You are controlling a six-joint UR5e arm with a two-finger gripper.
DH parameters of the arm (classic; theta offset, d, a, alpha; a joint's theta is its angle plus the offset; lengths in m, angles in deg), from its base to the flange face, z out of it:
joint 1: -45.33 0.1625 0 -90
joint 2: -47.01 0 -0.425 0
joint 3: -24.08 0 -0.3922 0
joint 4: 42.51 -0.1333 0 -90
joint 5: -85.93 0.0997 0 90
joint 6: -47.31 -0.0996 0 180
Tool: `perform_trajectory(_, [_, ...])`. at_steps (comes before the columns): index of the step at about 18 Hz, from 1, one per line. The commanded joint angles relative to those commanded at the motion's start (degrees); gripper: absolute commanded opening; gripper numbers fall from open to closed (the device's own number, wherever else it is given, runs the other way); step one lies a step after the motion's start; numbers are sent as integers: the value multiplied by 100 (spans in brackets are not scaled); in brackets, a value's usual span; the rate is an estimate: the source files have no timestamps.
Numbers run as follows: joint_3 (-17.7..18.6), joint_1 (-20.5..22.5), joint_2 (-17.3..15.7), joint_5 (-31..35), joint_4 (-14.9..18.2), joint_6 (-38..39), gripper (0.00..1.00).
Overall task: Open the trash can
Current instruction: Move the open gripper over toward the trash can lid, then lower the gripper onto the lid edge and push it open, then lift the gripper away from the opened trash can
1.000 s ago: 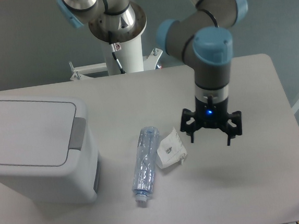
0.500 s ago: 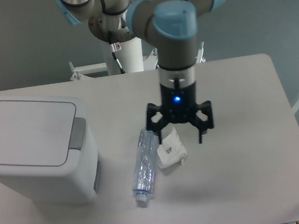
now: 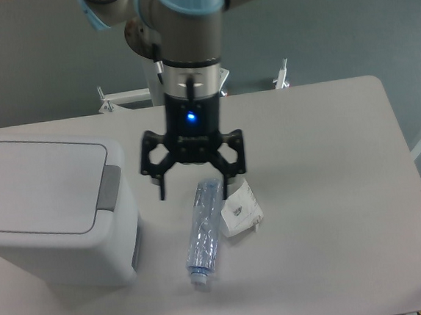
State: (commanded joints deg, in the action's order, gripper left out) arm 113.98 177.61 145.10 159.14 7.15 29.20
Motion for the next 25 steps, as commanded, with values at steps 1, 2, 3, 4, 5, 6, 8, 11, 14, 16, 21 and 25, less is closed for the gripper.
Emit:
perform_trajectory(1, [26, -53, -9, 9, 0, 0, 100])
perform_trajectory(2, [53, -97, -17, 9, 26, -9, 100])
perform_trajectory(3, [114, -132, -18, 9, 26, 0, 100])
perform_trajectory(4, [167, -141, -52, 17, 18, -9, 100])
perform_trajectory(5, [167, -141, -53, 18, 26, -9, 100])
perform_trajectory(6, [176, -141, -53, 9, 26, 0, 100])
perform_trajectory(8, [263, -141, -96, 26, 35, 0, 100])
perform_trajectory(11, [422, -141, -149, 35, 26, -9, 100])
perform_trajectory(14, [457, -141, -132, 53, 26, -17, 100])
perform_trajectory(16, [457, -150, -123, 53, 26, -9, 100])
perform_trajectory(21, [361, -141, -132, 9, 18, 0, 100])
perform_trajectory(25, [220, 86, -141, 9, 9, -26, 100])
